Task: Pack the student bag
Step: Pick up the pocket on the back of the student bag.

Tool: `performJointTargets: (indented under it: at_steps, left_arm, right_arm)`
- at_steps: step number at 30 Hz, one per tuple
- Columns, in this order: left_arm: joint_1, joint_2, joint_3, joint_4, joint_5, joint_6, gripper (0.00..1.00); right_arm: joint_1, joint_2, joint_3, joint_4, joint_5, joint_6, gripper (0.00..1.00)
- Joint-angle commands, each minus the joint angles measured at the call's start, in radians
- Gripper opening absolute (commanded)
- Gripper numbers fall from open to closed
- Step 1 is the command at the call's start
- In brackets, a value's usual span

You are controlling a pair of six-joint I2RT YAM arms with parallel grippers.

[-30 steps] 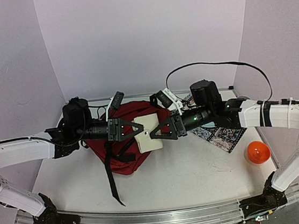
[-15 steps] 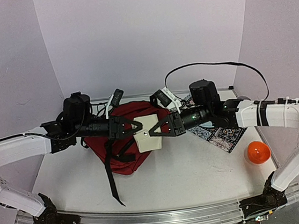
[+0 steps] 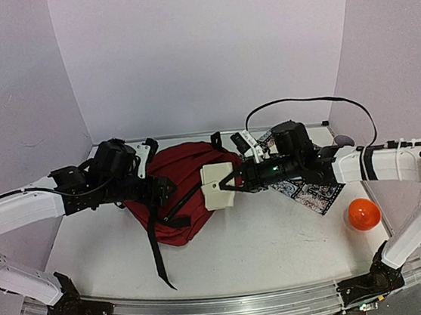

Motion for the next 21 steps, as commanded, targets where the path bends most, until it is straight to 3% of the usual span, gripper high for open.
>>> performJointTargets:
  at_steps: [1, 10, 21]
  left_arm:
    - [-0.069, 0.04, 0.058, -0.121, -0.265, 0.02, 0.83]
    - [-0.153, 0.176, 0.09, -0.192, -0.462, 0.012, 0.87]
    - [-0.222, 0.208, 0.122, -0.206, -0.49, 0.045, 0.9]
  right_arm:
    - [-0.002, -0.019, -0.002, 0.054, 0.038, 0.035, 0.0]
    - [-0.006, -0.025, -0.01, 0.056, 0.054, 0.045, 0.0]
    - [-0.006, 0.007, -0.01, 0.092, 0.037, 0.08, 0.0]
